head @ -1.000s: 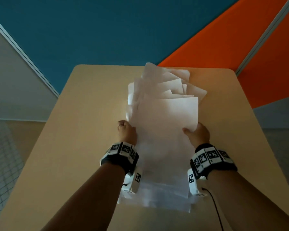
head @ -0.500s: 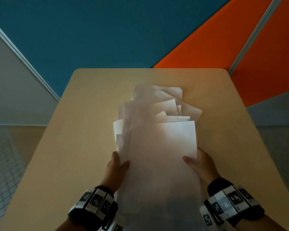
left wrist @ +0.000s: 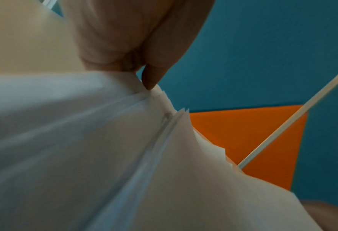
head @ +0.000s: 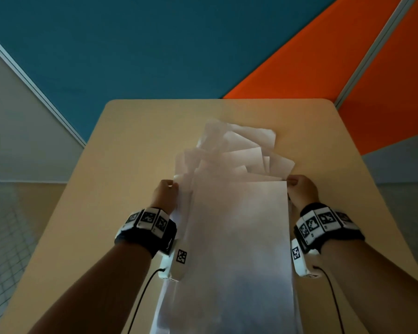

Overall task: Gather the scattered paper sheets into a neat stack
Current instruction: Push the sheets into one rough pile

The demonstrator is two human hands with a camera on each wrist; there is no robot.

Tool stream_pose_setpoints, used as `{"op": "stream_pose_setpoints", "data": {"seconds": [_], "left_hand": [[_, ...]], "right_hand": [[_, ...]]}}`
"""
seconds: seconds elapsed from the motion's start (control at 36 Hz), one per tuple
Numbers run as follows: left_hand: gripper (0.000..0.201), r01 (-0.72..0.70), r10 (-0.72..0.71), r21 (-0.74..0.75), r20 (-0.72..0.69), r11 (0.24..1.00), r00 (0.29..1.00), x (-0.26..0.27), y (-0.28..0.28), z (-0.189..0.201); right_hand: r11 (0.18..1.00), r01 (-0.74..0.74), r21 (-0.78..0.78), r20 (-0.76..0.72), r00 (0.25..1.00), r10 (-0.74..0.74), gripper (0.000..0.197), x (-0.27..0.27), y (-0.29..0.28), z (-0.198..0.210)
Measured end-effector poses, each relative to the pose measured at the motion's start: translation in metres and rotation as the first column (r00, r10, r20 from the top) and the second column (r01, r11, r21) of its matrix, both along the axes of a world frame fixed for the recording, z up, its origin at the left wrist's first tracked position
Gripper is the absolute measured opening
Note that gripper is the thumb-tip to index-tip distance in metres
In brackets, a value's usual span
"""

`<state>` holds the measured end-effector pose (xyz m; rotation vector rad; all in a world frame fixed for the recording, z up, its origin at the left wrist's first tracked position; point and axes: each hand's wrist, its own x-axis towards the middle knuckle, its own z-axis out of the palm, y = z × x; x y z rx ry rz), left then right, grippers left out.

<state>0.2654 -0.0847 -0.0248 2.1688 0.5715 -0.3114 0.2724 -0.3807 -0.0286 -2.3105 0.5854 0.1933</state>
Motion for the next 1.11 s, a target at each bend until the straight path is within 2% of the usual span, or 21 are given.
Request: {"op": "stream_pose_setpoints", "data": {"seconds": [0.11, 0.25, 0.31, 0.36, 0.39, 0.5, 0.56, 0.61, 0.69, 0.72, 0.78, 0.86, 0.92, 1.0, 1.06, 1.11], "left_hand": [[0.030, 0.081, -0.086, 0.092, 0.054, 0.992, 0.995, 0.006, -0.008, 0.001], [0.030, 0.094, -0.098, 0.035, 0.134, 0.995, 0.986, 0.009, -0.017, 0.000], [0.023, 0.071, -0.076, 0.037, 0.160, 0.997, 0.984, 0.010, -0.015, -0.001], [0.011, 0.037, -0.042, 0.034, 0.179, 0.999, 0.983, 0.011, -0.009, -0.003], [0.011, 0.023, -0.028, 0.033, 0.186, 0.999, 0.982, 0.011, -0.005, -0.005], [0.010, 0.061, -0.068, 0.051, 0.151, 0.997, 0.986, 0.010, 0.002, -0.004], [0.020, 0.025, -0.016, -0.059, 0.154, 0.998, 0.988, 0.012, -0.002, -0.003], [0.029, -0.023, 0.053, -0.193, 0.152, 0.981, 0.987, 0.013, -0.010, -0.001], [0.043, -0.073, 0.118, -0.306, 0.128, 0.949, 0.985, 0.014, -0.024, 0.004], [0.048, -0.099, 0.149, -0.329, 0.133, 0.939, 0.980, 0.015, -0.025, 0.003], [0.056, -0.179, 0.241, -0.365, 0.131, 0.914, 0.962, 0.013, -0.020, 0.003], [0.058, -0.294, 0.331, -0.274, 0.099, 0.916, 0.939, 0.004, 0.002, -0.006], [0.051, -0.257, 0.272, -0.221, 0.039, 0.941, 0.962, -0.008, 0.009, -0.011], [0.032, -0.009, 0.010, -0.075, 0.008, 0.997, 1.000, -0.027, 0.002, -0.006], [0.032, 0.112, -0.112, -0.001, -0.032, 0.994, 0.993, -0.028, -0.007, -0.002], [0.039, 0.109, -0.108, 0.005, -0.059, 0.994, 0.992, -0.023, -0.014, 0.001]], "right_hand": [[0.999, -0.038, 0.032, 0.004, 0.999, 0.038, 0.023, 0.010, 0.001, -0.004], [0.993, -0.094, 0.071, 0.080, 0.993, 0.088, 0.028, 0.014, 0.006, -0.004], [0.993, -0.099, 0.063, 0.101, 0.991, 0.092, 0.028, 0.015, 0.004, -0.002], [0.998, -0.056, 0.040, 0.132, 0.990, 0.050, 0.028, 0.015, -0.004, 0.003], [0.999, -0.042, 0.008, 0.153, 0.987, 0.040, 0.027, 0.015, -0.010, 0.005], [0.990, -0.094, -0.101, 0.148, 0.983, 0.109, 0.026, 0.013, -0.027, 0.017], [0.984, -0.158, -0.081, 0.091, 0.982, 0.165, 0.022, 0.015, -0.027, 0.015], [0.982, -0.182, 0.049, 0.047, 0.983, 0.180, 0.022, 0.016, -0.017, 0.013], [0.961, -0.169, 0.219, 0.047, 0.986, 0.163, 0.026, 0.014, 0.001, 0.011], [0.957, -0.164, 0.239, 0.066, 0.986, 0.153, 0.026, 0.013, 0.004, 0.012], [0.951, -0.064, 0.302, 0.017, 0.998, 0.062, 0.028, 0.010, 0.004, 0.014], [0.980, 0.021, 0.196, -0.084, 0.996, -0.004, 0.055, -0.001, -0.009, 0.017], [0.992, -0.002, 0.128, -0.155, 0.988, 0.022, 0.057, -0.014, -0.014, 0.020], [0.992, -0.090, 0.088, -0.174, 0.979, 0.104, 0.052, -0.035, -0.007, 0.012], [0.990, -0.127, 0.055, -0.130, 0.983, 0.133, 0.060, -0.045, 0.009, 0.004], [0.988, -0.141, 0.063, -0.059, 0.988, 0.145, 0.068, -0.047, 0.026, 0.002]]}}
